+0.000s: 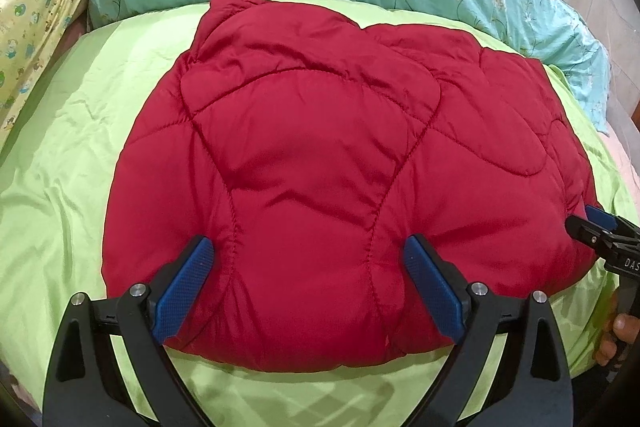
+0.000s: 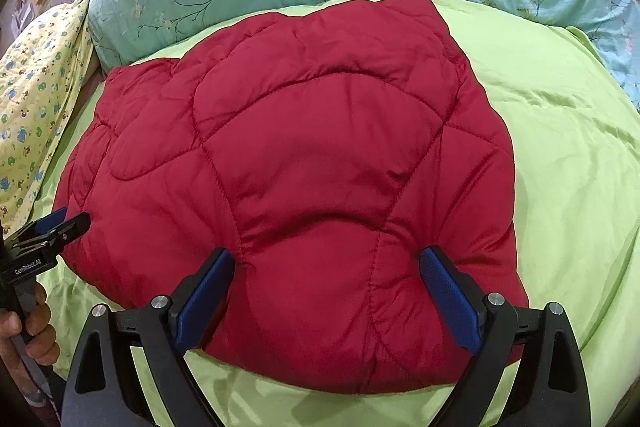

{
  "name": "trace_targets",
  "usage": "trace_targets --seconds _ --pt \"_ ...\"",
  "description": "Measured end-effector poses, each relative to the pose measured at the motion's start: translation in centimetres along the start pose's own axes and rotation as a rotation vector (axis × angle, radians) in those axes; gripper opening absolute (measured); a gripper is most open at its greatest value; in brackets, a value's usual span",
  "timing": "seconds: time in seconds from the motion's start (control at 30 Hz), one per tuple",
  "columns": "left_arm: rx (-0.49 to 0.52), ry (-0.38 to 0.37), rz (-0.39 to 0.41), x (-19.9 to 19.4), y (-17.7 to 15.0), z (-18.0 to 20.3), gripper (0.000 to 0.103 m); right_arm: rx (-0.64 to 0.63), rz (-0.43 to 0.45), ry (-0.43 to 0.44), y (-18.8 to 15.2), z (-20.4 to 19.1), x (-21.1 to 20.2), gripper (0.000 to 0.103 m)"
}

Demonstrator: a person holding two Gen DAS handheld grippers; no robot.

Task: Fold large clothes

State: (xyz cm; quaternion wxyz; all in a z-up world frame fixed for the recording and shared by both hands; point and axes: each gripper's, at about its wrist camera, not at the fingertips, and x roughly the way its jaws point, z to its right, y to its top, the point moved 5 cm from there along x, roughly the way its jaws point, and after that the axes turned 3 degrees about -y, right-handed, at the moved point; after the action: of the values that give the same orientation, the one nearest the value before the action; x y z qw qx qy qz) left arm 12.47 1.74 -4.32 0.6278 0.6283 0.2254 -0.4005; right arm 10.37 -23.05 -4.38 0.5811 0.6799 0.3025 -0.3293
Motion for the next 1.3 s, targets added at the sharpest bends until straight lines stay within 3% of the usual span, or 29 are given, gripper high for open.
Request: trace_targets --seconds 0.37,0.5,0.93,1.3 --pt "-0.023 0.010 0.008 -1.5 0.4 0.0 0.097 0.000 0.095 0.009 0.7 -0.3 -3.7 0.095" --pt "-0.008 0.088 0.032 -2.5 1.4 -0.8 0.097 0.004 0.113 0.038 2.0 -0.5 -4.1 0.095" --pt "0.017 0.135 -0.024 0.8 4.3 -0.6 0.099 -0.061 0.020 0.028 5.3 -1.7 1.9 0.097" --pt "0.023 0.186 -0.014 2.1 4.2 -0.4 0.103 -0.041 0.021 0.036 5.2 -0.8 2.9 0.099"
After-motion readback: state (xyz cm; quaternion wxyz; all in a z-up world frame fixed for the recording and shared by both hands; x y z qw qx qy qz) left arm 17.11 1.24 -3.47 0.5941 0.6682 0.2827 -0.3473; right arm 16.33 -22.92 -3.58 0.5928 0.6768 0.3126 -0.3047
